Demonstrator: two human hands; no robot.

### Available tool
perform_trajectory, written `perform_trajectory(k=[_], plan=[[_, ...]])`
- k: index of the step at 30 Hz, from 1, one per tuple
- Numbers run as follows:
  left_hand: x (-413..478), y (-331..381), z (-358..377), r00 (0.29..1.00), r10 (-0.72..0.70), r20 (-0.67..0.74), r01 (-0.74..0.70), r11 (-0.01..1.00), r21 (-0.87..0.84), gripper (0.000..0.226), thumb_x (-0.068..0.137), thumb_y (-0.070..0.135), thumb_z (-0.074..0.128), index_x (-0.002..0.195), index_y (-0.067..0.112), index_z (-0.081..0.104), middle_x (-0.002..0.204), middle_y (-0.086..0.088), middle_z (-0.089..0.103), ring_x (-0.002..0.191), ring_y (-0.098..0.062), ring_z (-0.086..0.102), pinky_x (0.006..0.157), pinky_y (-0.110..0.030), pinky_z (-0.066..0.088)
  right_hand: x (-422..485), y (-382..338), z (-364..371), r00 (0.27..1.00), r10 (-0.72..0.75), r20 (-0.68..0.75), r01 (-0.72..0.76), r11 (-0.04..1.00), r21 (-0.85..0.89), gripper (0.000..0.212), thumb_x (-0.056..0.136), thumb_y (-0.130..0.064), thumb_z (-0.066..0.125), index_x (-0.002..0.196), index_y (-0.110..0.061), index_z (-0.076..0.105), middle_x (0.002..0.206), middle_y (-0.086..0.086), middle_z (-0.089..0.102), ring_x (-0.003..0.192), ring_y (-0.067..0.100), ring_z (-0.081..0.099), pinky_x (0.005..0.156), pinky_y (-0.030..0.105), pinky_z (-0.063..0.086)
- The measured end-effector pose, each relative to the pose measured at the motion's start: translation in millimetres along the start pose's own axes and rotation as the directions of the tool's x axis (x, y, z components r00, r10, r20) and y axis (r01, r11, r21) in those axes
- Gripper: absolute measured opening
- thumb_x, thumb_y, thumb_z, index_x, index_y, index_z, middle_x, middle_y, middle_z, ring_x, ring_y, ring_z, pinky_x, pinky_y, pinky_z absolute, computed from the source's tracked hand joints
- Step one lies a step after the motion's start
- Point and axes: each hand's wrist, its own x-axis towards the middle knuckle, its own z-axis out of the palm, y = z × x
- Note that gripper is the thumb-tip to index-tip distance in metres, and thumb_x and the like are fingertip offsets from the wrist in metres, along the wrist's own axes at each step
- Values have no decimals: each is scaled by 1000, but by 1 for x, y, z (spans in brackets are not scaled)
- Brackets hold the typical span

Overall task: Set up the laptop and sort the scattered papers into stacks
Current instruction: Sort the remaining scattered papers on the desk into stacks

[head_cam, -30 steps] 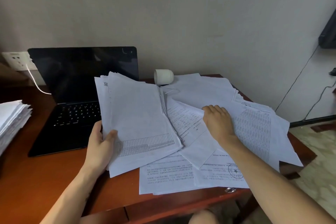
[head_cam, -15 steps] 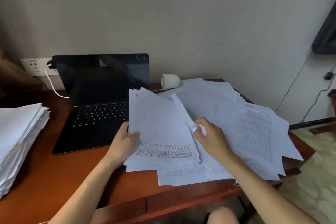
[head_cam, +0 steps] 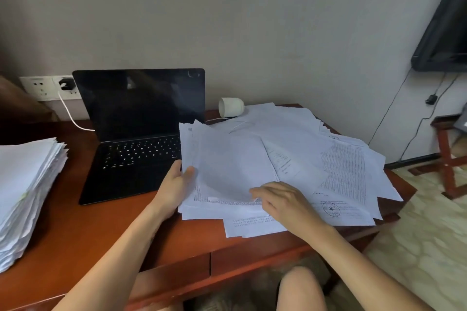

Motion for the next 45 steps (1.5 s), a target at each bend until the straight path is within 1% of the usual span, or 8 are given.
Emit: perform_trajectory(k=[5, 10, 13, 17, 26, 31, 36, 45], plan=[[5, -4, 0, 1000, 25, 1, -25, 996, 82, 34, 100, 38, 68, 128, 22, 55, 123, 3, 71, 108, -18, 73, 97, -46, 59, 14, -7, 1, 998, 27, 62, -32, 996, 86, 21, 92, -12, 61, 108, -23, 70, 128, -15, 65, 125, 5, 52, 103, 29, 43], [4, -11, 2, 997, 69, -19, -66, 987, 149, 37, 102, 21, 66, 136, 24, 52, 127, 8, 69, 113, -14, 69, 98, -41, 58, 8, -4, -5, 911, 386, 143, -411, 859, 304, 45, 88, -38, 43, 128, -29, 63, 145, -17, 48, 140, -1, 30, 119, 28, 21], [3, -14, 3, 994, 108, -29, -103, 984, 145, 36, 102, 22, 65, 136, 27, 53, 127, 12, 68, 114, -10, 68, 96, -36, 58, 14, 1, -2, 815, 562, 145, -579, 804, 136, 44, 101, -38, 46, 142, -24, 51, 150, -8, 44, 144, 9, 25, 122, 34, 16], [2, -13, 5, 992, 115, -52, -105, 981, 165, 29, 105, 27, 60, 133, 27, 53, 124, 15, 65, 111, -4, 63, 84, -20, 49, 15, -1, 6, 837, 529, 140, -541, 838, 72, 40, 101, -38, 51, 139, -26, 53, 139, -10, 53, 136, 11, 34, 115, 29, 18], [5, -15, 0, 998, 50, -24, -49, 998, 44, 40, 103, 3, 53, 133, 28, 54, 124, 3, 70, 112, -19, 70, 95, -43, 57, 5, 21, -18, 875, 484, -37, -483, 875, 20, 26, 96, -27, 59, 120, -19, 68, 111, -5, 71, 109, 19, 58, 99, 32, 40], [3, -15, -1, 994, 61, -90, -68, 994, -81, 38, 105, 2, 53, 129, 31, 56, 118, 0, 74, 102, -21, 76, 85, -42, 60, 23, 72, -25, 678, 719, 153, -701, 695, -162, 79, 93, -64, 54, 152, -15, 35, 154, 4, 39, 145, 26, 26, 118, 41, 23], [2, -15, -2, 984, 69, -163, -88, 989, -117, 40, 105, 5, 55, 137, 28, 52, 122, -1, 72, 104, -25, 74, 84, -43, 59, 45, 98, -26, 555, 790, 260, -717, 613, -333, 111, 71, -91, 51, 151, -15, 33, 149, 11, 40, 138, 32, 34, 110, 46, 32], [3, -10, 2, 979, 69, -192, -91, 990, -111, 38, 105, 5, 56, 136, 26, 54, 115, 2, 73, 99, -23, 74, 77, -39, 57, 43, 124, -37, 537, 825, 178, -835, 550, -29, 46, 90, -43, 72, 127, -18, 59, 122, 5, 67, 105, 26, 64, 85, 37, 53]])
